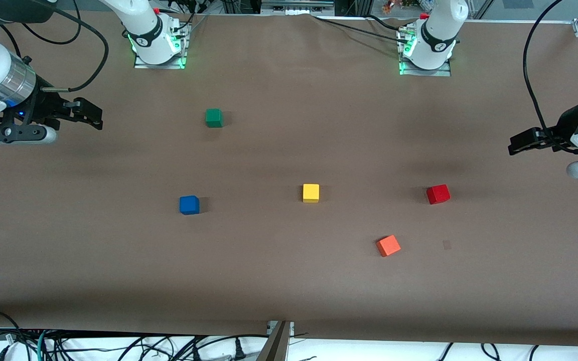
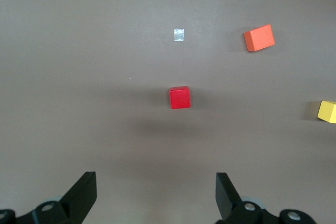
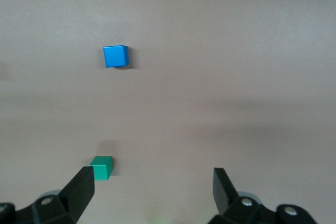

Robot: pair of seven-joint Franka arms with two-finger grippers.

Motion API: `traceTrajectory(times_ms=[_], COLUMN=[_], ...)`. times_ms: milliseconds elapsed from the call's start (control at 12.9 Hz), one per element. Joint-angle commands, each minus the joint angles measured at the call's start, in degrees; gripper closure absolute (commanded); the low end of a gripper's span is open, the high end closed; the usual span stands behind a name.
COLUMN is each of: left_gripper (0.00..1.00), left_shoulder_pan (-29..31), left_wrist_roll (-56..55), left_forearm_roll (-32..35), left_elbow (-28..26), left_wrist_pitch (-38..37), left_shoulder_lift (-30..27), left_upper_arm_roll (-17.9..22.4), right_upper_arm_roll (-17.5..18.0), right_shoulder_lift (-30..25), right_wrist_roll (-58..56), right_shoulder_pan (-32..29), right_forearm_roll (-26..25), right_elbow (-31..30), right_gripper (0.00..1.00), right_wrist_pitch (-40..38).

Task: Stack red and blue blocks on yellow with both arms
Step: 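Move the left gripper toward the red block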

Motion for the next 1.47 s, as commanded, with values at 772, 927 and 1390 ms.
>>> traceTrajectory(times_ms=[772, 927, 1390], left_gripper=[0.00, 0.00, 0.00], left_shoulder_pan=[0.56, 0.47, 0.91], left_wrist_roll=[0.84, 0.49, -0.04], left_forearm_roll=[0.51, -0.02, -0.55], left_elbow=[1.20, 1.12, -1.34], left_wrist_pitch=[1.89, 4.17, 14.72], left_shoulder_lift=[4.28, 6.65, 17.02], left_upper_arm_roll=[0.34, 0.25, 0.25], right_upper_arm_roll=[-0.31, -0.31, -0.31], right_shoulder_lift=[1.00, 1.00, 1.00], right_wrist_roll=[-6.06, -5.97, -6.06], right_shoulder_pan=[-0.59, -0.59, -0.59], right_forearm_roll=[-0.83, -0.74, -0.83], right_elbow=[1.03, 1.12, 1.30], right_gripper=[0.00, 0.00, 0.00], right_wrist_pitch=[0.04, -0.04, 0.22])
